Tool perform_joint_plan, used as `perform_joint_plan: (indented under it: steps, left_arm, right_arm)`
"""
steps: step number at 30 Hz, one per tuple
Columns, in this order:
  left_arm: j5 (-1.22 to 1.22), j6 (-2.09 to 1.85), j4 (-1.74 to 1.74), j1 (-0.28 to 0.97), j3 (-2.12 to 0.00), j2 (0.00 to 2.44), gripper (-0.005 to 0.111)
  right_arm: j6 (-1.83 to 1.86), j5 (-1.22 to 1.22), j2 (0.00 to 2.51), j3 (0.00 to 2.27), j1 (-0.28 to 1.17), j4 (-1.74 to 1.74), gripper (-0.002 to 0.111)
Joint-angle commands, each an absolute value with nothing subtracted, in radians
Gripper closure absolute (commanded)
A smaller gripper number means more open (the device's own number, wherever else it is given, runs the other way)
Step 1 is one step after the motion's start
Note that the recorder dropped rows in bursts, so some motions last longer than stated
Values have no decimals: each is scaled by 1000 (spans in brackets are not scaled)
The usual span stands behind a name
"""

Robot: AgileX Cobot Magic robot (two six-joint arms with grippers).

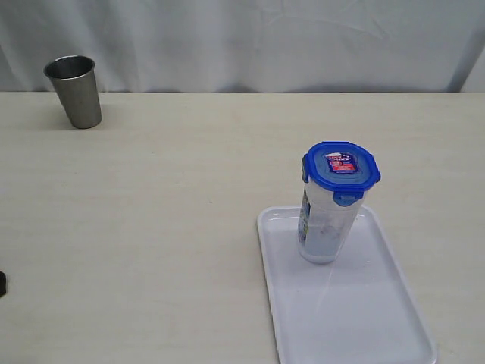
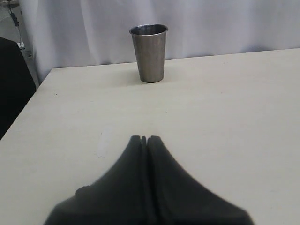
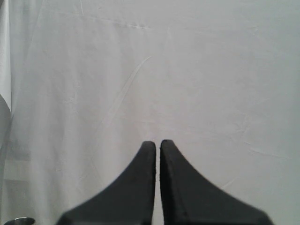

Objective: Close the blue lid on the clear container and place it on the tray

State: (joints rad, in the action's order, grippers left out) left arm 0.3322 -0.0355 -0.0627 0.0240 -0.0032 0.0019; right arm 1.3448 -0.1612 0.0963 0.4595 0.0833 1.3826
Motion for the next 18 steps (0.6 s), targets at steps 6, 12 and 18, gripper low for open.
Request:
perform_joint_plan:
  steps: [6, 12, 18]
  left_arm:
    - [324, -48, -50, 24, 0, 0, 107]
    - [324, -48, -50, 24, 0, 0, 107]
    - [322, -48, -52, 24, 0, 0, 107]
  right_arm:
    - [1347, -158, 90, 455, 85, 1384, 104]
    - [1347, -158, 90, 455, 85, 1384, 104]
    - [1347, -158, 90, 455, 85, 1384, 104]
